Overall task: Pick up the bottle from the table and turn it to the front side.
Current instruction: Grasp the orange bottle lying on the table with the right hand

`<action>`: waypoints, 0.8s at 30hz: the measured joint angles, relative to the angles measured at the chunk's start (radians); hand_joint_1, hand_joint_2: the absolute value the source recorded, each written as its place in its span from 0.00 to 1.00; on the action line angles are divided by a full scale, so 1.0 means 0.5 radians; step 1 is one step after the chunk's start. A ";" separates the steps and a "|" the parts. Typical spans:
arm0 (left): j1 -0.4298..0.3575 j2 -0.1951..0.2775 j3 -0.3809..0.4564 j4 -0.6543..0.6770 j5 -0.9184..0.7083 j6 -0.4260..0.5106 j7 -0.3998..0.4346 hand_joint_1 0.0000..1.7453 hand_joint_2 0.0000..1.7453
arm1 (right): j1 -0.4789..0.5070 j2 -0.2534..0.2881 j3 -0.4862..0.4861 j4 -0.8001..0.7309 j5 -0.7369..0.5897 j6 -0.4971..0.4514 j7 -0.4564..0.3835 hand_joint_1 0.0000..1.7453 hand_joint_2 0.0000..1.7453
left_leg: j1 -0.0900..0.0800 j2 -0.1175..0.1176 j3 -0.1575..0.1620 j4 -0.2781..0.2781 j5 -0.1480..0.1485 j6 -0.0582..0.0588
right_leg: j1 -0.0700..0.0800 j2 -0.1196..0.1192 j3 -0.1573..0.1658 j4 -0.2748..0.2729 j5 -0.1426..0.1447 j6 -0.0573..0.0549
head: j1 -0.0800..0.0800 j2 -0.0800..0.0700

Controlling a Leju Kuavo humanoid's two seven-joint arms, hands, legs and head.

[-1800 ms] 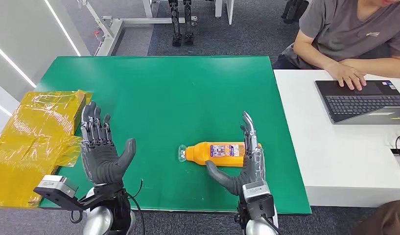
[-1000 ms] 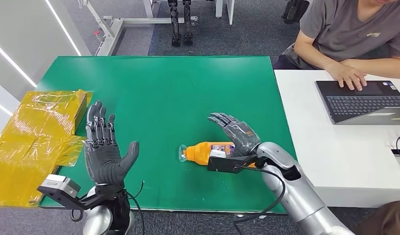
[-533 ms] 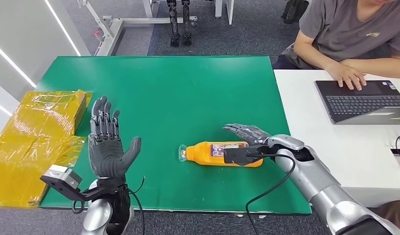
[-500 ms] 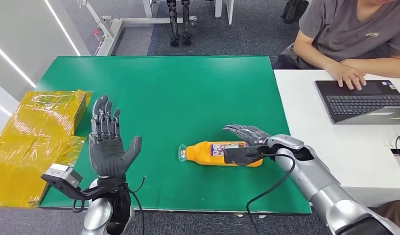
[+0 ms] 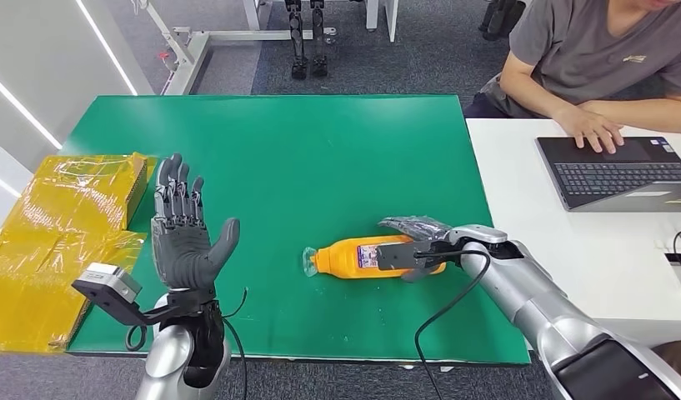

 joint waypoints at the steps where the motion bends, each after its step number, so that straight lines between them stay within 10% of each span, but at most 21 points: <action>1: 0.001 0.000 0.000 0.005 0.001 0.006 -0.007 0.00 1.00 | -0.014 0.009 0.006 0.034 0.000 -0.007 -0.006 0.50 1.00 | 0.000 0.000 0.000 0.000 0.000 0.000 | 0.000 0.000 0.000 0.000 0.000 0.000 | 0.000 0.000; 3: 0.003 0.000 0.000 0.016 0.002 0.016 -0.015 0.00 1.00 | -0.042 0.027 0.019 0.097 0.001 -0.013 -0.013 0.79 1.00 | 0.000 0.000 0.001 0.000 0.000 0.000 | 0.000 0.000 0.001 0.000 0.000 0.000 | 0.000 0.000; 8: 0.004 0.002 0.001 0.035 0.003 0.031 -0.026 0.00 1.00 | -0.096 0.066 0.049 0.213 0.005 -0.007 -0.022 0.96 1.00 | 0.000 0.000 0.002 0.000 0.001 0.001 | 0.000 0.000 0.004 0.000 0.001 0.001 | 0.000 0.000; 24: 0.032 0.014 0.001 0.049 0.019 0.055 -0.051 0.00 1.00 | -0.177 0.136 0.096 0.366 0.027 -0.019 -0.034 0.88 1.00 | 0.000 0.000 0.005 0.001 0.001 0.001 | 0.000 0.000 0.006 0.000 0.001 0.001 | 0.000 0.000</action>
